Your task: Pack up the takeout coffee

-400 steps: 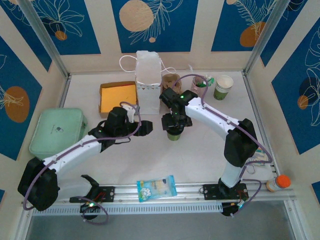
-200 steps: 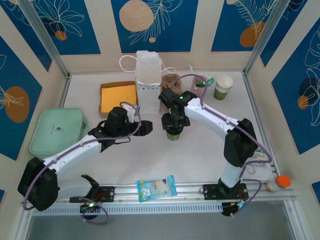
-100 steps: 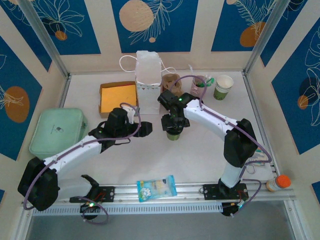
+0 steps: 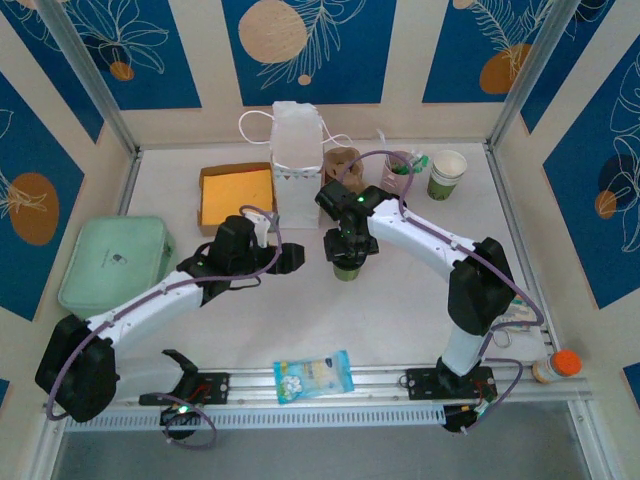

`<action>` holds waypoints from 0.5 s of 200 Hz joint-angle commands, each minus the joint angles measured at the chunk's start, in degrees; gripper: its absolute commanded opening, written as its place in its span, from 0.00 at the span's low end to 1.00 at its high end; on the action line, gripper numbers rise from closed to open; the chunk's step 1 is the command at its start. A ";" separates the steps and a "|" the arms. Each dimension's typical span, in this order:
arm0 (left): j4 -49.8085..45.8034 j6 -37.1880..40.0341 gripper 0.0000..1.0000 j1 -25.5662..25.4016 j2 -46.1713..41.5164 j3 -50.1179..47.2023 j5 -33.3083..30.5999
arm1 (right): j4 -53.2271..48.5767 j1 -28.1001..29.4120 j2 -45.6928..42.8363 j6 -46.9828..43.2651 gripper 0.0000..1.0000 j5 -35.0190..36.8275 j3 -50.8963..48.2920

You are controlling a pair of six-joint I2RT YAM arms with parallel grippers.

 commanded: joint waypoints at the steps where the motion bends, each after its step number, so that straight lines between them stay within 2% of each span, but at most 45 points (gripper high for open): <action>1: -1.00 0.97 0.85 0.69 -1.87 0.01 -0.73 | -0.96 0.49 0.85 1.10 0.69 -1.32 -2.45; 100: -2.74 1.88 0.84 0.68 -3.89 0.39 -1.90 | -3.02 -4.58 -3.48 -1.27 0.69 -0.33 -1.91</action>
